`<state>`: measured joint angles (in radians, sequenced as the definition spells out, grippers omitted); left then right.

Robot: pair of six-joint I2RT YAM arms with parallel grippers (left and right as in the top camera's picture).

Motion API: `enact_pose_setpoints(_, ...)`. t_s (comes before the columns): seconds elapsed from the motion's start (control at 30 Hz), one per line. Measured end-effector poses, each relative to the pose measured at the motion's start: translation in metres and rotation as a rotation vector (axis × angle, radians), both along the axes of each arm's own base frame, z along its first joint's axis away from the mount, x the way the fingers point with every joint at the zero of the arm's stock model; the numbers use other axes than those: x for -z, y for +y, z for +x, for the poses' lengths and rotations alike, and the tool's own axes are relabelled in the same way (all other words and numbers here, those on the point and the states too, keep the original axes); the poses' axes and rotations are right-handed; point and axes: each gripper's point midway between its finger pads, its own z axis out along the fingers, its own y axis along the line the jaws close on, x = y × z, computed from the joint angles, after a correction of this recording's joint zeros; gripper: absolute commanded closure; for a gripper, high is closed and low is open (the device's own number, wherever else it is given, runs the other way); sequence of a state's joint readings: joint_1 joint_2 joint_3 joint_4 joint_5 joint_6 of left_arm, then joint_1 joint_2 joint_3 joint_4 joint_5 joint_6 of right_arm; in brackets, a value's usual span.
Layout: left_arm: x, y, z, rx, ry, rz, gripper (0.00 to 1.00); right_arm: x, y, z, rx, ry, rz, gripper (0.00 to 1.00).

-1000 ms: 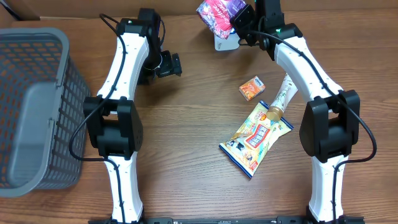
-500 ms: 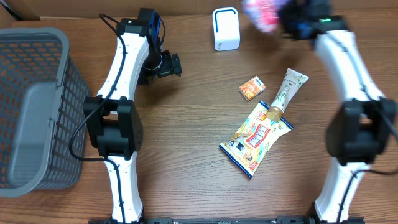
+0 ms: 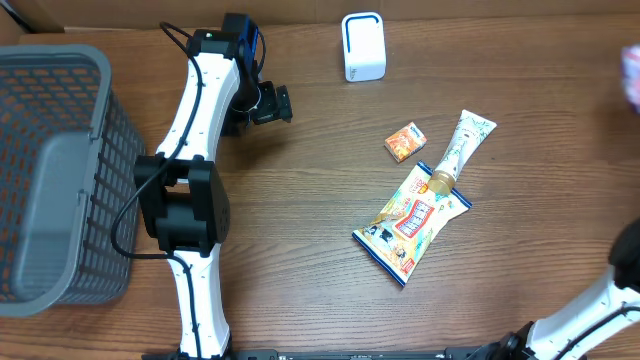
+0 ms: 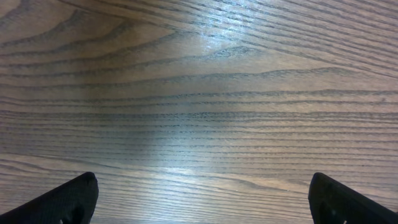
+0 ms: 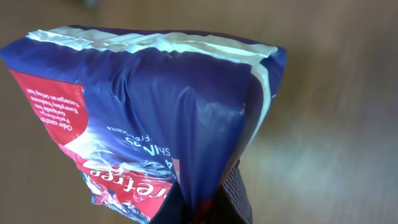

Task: Scan the item barcode
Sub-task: 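Carry the red pack right and out of view with the right gripper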

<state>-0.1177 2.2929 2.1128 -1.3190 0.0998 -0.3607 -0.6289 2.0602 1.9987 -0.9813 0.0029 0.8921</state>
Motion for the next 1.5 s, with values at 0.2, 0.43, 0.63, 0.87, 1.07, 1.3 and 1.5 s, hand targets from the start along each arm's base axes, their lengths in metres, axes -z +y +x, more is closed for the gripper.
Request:
enact_pose_setpoints(0.2,0.000,0.000,0.000,0.000,0.000,0.000,0.00,-0.002,-0.063,-0.044,0.136,0.030,-0.072,0.96)
enact_pose_setpoints(0.43,0.000,0.000,0.000,0.000,0.000,0.000,0.00,0.024,-0.100,-0.050,0.135,0.062,-0.128,0.96)
enact_pose_setpoints(0.63,0.000,0.000,0.000,0.000,0.000,0.000,0.00,0.060,-0.114,-0.051,0.088,0.127,-0.137,0.87)
enact_pose_setpoints(0.87,0.000,0.000,0.000,0.000,0.000,0.000,0.00,0.079,-0.132,-0.072,0.092,0.192,-0.142,0.26)
enact_pose_setpoints(1.07,0.000,0.000,0.000,0.000,0.000,0.000,0.00,0.080,-0.140,-0.084,0.037,0.235,-0.168,0.21)
enact_pose_setpoints(1.3,0.000,0.000,0.000,0.000,0.000,0.000,0.00,0.040,-0.120,-0.066,-0.072,0.105,-0.160,0.17)
enact_pose_setpoints(1.5,0.000,0.000,0.000,0.000,0.000,0.000,0.00,-0.058,-0.057,-0.012,-0.343,-0.286,-0.111,0.28)
